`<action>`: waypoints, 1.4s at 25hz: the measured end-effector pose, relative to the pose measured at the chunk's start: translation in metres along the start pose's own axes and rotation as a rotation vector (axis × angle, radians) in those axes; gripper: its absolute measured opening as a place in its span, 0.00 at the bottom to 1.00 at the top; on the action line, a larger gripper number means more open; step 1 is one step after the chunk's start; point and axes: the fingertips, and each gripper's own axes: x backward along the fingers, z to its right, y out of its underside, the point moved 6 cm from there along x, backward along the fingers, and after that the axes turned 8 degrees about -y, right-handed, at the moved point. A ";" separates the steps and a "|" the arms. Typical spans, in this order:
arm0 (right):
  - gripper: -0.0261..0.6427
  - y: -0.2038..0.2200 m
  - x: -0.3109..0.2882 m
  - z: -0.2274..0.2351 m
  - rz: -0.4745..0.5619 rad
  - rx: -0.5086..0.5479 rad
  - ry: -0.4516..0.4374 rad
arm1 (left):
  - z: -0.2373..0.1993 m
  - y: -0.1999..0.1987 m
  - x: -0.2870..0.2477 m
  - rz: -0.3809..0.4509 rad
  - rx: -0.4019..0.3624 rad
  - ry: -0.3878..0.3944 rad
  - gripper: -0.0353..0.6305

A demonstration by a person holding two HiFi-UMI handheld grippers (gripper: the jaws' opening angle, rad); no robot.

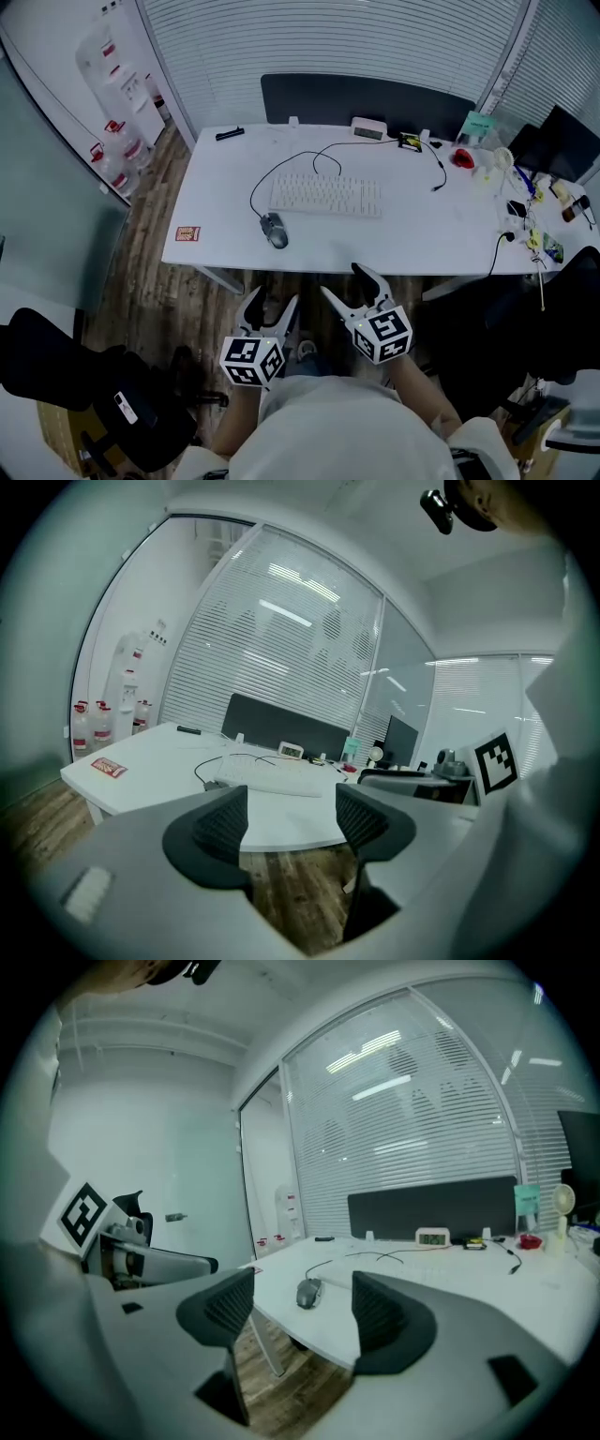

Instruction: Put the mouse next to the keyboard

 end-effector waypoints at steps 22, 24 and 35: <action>0.52 0.042 -0.211 0.029 -0.224 0.036 -0.073 | -0.106 -0.002 -0.049 -0.064 0.075 -0.104 0.47; 0.53 0.050 -0.227 0.031 -0.255 0.033 -0.075 | -0.111 -0.001 -0.052 -0.072 0.081 -0.110 0.47; 0.56 0.086 -0.284 0.048 -0.423 0.006 -0.063 | -0.129 0.000 -0.066 -0.093 0.094 -0.124 0.48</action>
